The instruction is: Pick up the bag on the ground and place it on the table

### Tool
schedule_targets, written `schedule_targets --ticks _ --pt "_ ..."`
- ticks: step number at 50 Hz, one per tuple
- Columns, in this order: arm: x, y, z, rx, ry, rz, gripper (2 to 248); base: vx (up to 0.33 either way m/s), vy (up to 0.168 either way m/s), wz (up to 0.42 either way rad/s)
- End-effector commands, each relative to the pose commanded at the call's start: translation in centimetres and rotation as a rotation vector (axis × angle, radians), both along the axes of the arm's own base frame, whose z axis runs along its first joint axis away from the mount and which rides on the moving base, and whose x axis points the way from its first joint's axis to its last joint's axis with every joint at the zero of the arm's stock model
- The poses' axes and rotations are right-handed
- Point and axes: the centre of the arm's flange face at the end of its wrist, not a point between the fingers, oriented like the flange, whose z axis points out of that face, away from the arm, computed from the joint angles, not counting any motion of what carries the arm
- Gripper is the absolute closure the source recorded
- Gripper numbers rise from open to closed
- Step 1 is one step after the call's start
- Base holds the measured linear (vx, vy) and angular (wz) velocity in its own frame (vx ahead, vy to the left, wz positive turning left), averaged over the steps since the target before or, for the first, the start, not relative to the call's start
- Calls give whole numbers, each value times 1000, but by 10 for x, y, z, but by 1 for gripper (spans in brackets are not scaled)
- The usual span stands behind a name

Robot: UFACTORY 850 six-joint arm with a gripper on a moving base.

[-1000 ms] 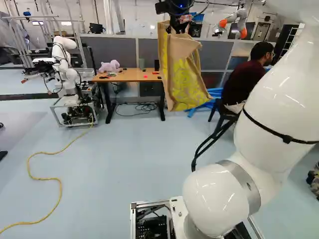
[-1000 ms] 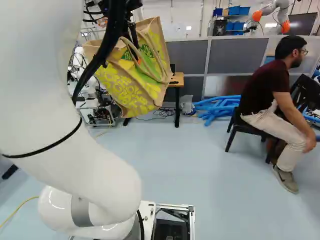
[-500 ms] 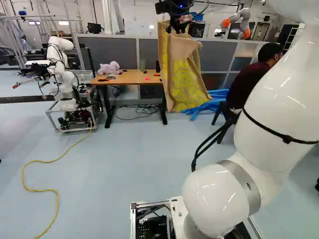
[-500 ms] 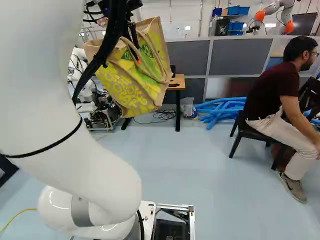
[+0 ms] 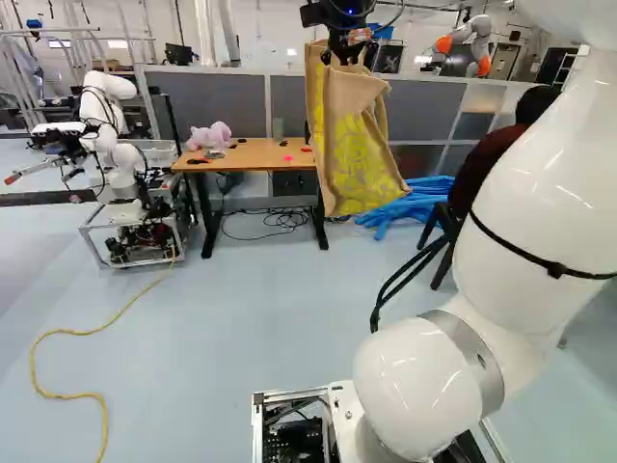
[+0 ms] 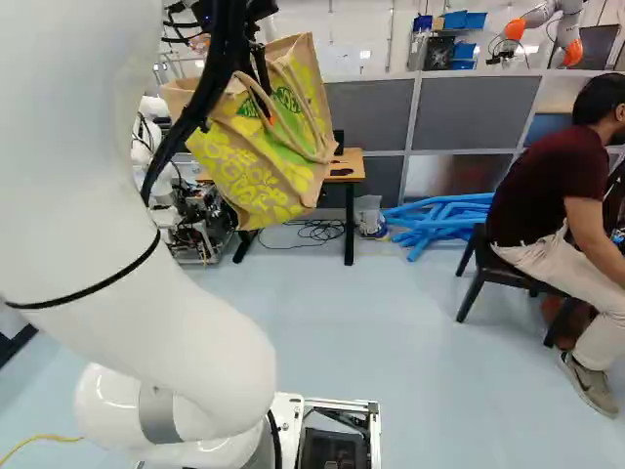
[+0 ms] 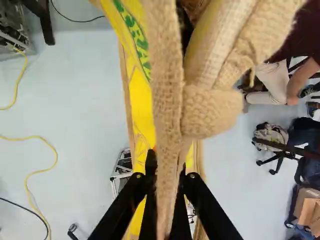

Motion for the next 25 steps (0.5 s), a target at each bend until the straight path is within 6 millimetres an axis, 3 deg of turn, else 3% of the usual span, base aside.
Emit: schedule_targets --ticks 25 --pt "0 0 0 0 0 0 228 194 63 -22"
